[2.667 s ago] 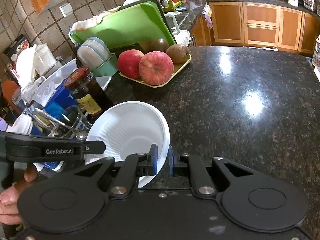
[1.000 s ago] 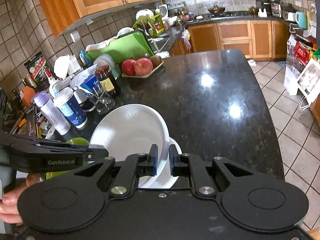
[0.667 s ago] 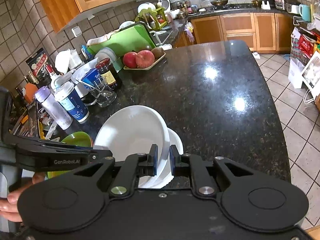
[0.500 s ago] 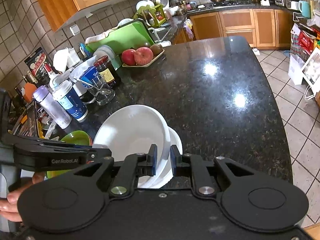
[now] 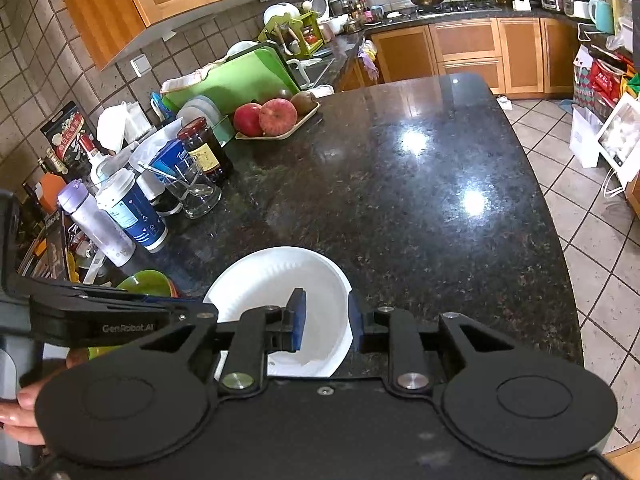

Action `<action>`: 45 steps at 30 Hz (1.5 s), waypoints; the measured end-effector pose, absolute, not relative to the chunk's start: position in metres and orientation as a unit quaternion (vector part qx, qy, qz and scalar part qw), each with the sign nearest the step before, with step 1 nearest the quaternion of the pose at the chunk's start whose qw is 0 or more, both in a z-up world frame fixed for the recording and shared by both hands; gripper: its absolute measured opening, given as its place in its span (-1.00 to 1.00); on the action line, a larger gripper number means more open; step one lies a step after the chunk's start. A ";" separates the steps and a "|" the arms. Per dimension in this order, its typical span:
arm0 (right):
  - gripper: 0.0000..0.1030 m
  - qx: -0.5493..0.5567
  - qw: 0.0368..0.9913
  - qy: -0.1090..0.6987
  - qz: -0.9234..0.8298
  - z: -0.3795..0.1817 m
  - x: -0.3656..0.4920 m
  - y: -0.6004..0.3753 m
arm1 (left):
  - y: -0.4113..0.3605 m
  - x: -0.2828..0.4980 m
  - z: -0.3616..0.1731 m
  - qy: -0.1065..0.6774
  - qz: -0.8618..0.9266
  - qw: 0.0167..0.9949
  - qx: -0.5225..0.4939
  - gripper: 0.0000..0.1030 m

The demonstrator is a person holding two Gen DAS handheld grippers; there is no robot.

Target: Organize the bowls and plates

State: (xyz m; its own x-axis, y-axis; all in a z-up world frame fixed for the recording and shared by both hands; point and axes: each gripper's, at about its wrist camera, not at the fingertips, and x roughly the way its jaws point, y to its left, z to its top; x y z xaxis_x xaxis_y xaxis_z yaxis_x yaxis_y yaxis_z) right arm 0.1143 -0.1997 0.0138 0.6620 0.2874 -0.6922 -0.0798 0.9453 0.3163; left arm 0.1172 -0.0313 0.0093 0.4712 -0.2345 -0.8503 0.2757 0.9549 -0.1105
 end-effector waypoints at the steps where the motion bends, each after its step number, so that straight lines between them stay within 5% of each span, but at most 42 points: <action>1: -0.49 0.130 0.902 0.398 0.102 0.014 0.114 -0.200 | -0.031 0.118 0.009 0.493 -0.148 0.857 0.020 -0.49; 21: -0.32 0.098 0.924 0.354 0.106 0.017 0.096 -0.197 | -0.025 0.095 0.023 0.431 -0.116 0.894 0.025 -0.46; 26: -0.28 0.087 0.932 0.337 0.102 0.016 0.086 -0.195 | -0.026 0.082 0.025 0.405 -0.108 0.907 0.030 -0.07; 45: -0.07 0.081 0.948 0.295 0.084 0.004 0.055 -0.187 | -0.031 0.057 0.011 0.391 -0.041 0.919 0.032 -0.01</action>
State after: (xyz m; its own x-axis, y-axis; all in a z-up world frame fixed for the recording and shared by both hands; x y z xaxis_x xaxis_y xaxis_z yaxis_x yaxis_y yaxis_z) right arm 0.0555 -0.1869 0.0036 0.8114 0.2081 -0.5462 -0.1119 0.9725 0.2043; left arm 0.0566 -0.0311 0.0112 0.6909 -0.0512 -0.7212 0.1012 0.9945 0.0263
